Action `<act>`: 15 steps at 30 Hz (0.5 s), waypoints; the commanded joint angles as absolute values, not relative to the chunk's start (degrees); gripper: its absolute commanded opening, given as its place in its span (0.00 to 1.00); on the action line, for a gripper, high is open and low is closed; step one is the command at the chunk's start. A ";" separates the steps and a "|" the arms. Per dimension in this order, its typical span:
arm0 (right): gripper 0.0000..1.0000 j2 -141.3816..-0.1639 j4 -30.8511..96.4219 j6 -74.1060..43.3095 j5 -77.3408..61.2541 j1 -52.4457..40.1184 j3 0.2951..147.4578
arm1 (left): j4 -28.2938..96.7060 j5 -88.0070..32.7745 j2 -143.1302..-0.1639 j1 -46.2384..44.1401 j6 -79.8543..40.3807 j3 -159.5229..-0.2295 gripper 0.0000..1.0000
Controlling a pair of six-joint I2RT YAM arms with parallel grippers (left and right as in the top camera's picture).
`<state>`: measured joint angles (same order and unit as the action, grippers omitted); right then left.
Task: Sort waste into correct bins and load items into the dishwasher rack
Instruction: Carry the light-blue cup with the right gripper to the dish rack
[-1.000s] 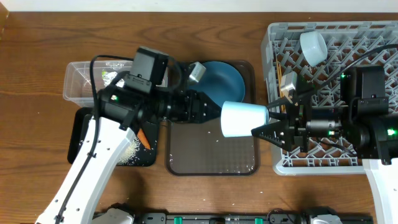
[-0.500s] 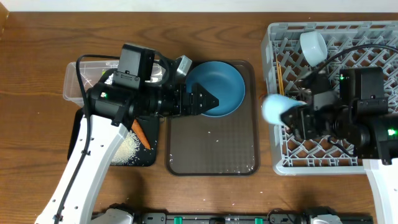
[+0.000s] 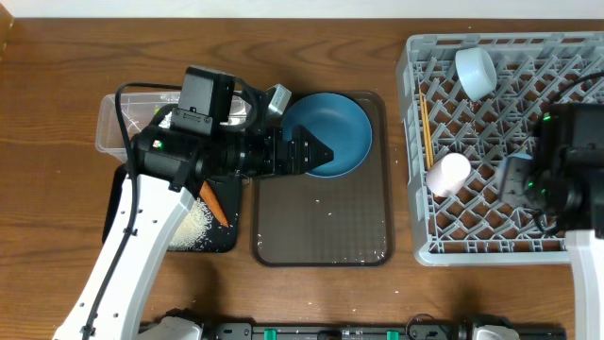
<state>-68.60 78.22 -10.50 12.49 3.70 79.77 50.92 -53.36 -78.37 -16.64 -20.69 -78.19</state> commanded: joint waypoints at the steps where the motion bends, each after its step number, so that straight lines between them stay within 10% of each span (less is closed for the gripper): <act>1: 0.43 -71.13 77.17 -11.07 10.94 7.88 80.79 | 50.94 -52.82 -78.22 -16.47 -19.73 -77.80 0.95; 15: 0.42 -78.76 83.46 -8.05 1.50 9.67 80.79 | 50.94 -52.82 -78.22 -16.47 -19.73 -77.80 0.95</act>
<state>-78.91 82.63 -8.71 2.68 9.43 79.79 50.94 -53.34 -78.37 -16.64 -20.69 -78.19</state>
